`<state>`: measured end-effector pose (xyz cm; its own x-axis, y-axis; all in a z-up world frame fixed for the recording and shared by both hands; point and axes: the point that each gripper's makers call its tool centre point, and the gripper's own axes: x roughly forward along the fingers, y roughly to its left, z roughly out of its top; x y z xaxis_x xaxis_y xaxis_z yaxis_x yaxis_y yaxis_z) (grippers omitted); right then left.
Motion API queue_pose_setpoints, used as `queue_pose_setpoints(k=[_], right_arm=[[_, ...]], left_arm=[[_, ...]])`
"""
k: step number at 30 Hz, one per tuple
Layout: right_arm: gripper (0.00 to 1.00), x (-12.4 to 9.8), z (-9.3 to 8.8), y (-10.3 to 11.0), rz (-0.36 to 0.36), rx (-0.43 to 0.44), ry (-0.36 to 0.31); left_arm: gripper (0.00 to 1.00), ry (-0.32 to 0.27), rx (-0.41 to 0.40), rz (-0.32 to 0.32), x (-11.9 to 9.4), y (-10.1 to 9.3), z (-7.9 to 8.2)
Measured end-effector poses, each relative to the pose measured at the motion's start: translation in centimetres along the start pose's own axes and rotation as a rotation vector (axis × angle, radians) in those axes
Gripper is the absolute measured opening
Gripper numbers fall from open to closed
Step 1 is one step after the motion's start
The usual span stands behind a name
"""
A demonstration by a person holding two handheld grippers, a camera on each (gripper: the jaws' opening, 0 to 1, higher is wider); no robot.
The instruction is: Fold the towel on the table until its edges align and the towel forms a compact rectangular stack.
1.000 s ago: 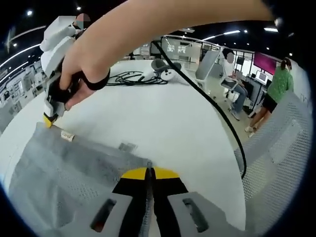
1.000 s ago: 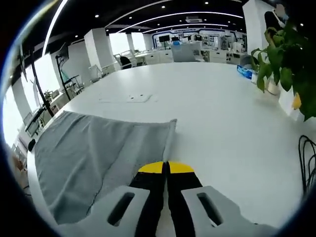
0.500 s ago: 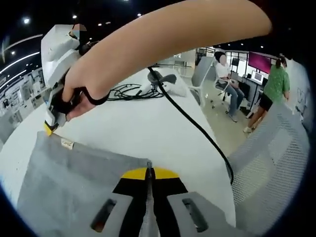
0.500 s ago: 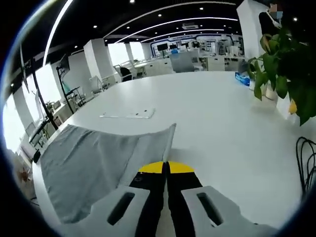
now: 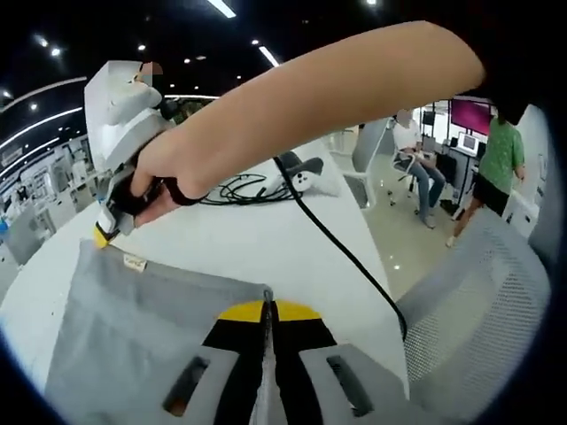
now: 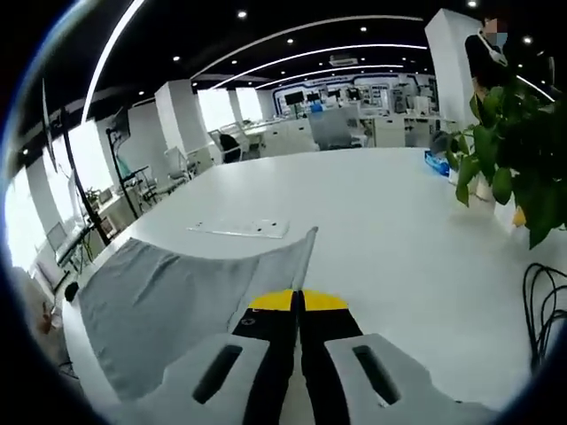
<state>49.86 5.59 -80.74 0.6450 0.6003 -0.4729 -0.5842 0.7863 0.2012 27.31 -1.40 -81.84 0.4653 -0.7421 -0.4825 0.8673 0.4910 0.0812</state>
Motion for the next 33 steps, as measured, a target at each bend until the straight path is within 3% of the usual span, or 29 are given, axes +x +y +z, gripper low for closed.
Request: queue_pose_setpoints(k=[14,33], right_arm=[[0.00,-1.1,2.6,2.1,0.021,0.053,-0.033],[0.00,-4.2,6.5,3.2,0.031,-0.018,-0.081]], left_arm=[[0.02,-0.053,-0.004,0.052,-2.9,0.6,1.8],[0.02,-0.140,0.019,0.082,-4.8,0.0,5.7]])
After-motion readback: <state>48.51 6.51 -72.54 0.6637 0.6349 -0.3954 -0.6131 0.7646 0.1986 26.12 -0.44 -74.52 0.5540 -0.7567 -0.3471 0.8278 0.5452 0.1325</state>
